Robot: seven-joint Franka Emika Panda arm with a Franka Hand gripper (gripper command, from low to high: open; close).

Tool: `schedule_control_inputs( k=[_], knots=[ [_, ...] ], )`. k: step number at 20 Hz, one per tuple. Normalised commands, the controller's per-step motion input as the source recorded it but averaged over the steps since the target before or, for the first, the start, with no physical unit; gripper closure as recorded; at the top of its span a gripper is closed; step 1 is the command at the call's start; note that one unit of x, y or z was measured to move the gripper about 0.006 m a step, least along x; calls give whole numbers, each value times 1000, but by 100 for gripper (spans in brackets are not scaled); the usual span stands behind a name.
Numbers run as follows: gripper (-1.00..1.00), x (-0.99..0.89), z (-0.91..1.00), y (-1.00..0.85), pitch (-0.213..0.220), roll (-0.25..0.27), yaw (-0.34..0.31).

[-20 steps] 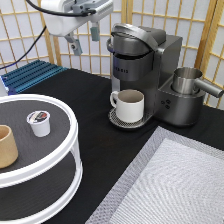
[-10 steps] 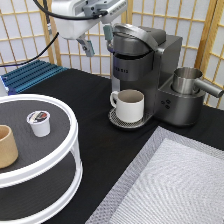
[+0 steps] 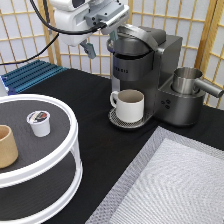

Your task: Make coffee

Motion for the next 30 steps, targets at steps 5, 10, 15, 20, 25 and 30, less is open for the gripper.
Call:
schedule_control_inputs(
  k=[5, 10, 15, 20, 25, 30],
  knots=[
    [-100, 308, 685, 524, 64, 20, -144],
    [-100, 334, 813, 584, 48, 0, -134],
    [-100, 298, 477, 657, 105, 0, -101],
    [-100, 232, 313, 648, 128, -19, -91],
    [-100, 211, 451, 621, 108, -63, -94],
    [-100, 274, 421, 577, 121, -115, -81]
  ],
)
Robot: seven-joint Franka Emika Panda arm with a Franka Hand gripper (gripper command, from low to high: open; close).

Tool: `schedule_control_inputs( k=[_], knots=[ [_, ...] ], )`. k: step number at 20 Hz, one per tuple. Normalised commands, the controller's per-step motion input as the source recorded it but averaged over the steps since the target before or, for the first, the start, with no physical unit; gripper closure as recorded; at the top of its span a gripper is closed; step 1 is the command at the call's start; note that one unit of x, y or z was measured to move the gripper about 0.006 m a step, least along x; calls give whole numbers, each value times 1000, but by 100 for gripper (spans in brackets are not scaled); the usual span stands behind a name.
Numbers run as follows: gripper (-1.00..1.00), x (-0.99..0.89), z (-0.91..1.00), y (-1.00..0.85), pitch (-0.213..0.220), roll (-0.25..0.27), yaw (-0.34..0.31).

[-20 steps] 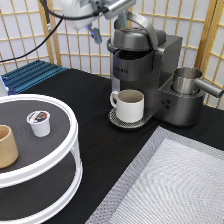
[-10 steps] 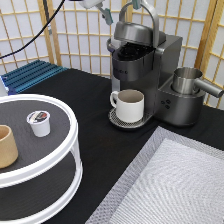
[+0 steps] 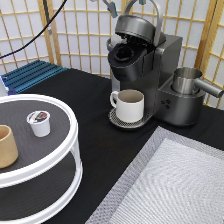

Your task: Make coffee

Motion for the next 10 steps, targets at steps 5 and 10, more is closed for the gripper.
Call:
schedule_control_inputs(
  k=[5, 10],
  knots=[
    [-100, 403, 316, 494, 154, -117, -66],
    [-100, 250, 669, 83, 146, -50, -82]
  ],
)
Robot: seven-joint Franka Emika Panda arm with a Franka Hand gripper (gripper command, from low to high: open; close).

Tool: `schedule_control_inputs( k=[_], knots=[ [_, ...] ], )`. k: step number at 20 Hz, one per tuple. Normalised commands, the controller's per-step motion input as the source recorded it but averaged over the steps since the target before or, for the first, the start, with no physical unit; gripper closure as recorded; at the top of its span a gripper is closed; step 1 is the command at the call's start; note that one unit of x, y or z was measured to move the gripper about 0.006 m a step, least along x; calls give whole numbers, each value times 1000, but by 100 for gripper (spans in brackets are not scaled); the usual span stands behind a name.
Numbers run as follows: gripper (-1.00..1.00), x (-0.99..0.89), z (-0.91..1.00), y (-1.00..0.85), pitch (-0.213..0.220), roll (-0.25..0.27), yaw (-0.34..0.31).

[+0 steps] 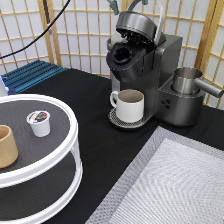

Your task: Make coffee

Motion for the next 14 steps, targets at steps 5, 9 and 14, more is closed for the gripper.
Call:
schedule_control_inputs(
  k=[5, 9, 14],
  knots=[
    [-100, 199, 956, -617, 70, 75, -44],
    [-100, 86, 439, -989, 2, 152, 0],
    [-100, 18, -172, -1000, 0, 132, 0]
  ],
)
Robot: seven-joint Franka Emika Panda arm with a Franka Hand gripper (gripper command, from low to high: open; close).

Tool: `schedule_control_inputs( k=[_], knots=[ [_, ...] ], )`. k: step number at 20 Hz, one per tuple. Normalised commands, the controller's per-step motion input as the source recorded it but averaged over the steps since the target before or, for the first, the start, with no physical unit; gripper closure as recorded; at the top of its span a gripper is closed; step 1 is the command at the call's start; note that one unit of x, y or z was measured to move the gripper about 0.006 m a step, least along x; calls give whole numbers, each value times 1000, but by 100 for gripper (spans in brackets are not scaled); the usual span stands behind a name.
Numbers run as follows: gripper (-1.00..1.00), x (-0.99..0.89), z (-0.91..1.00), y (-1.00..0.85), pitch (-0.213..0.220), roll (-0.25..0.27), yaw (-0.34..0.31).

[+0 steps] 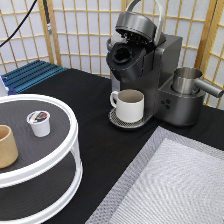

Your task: Make coffee

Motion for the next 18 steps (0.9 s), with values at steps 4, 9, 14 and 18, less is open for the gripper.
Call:
schedule_control_inputs(
  k=[4, 9, 14, 18],
  knots=[
    [-100, -51, -154, -883, 11, 16, -62],
    [-100, -238, -10, -333, 76, -1, -255],
    [-100, -211, -31, -154, 52, -42, -303],
    [-100, -274, -253, -42, 44, -161, -267]
  ],
)
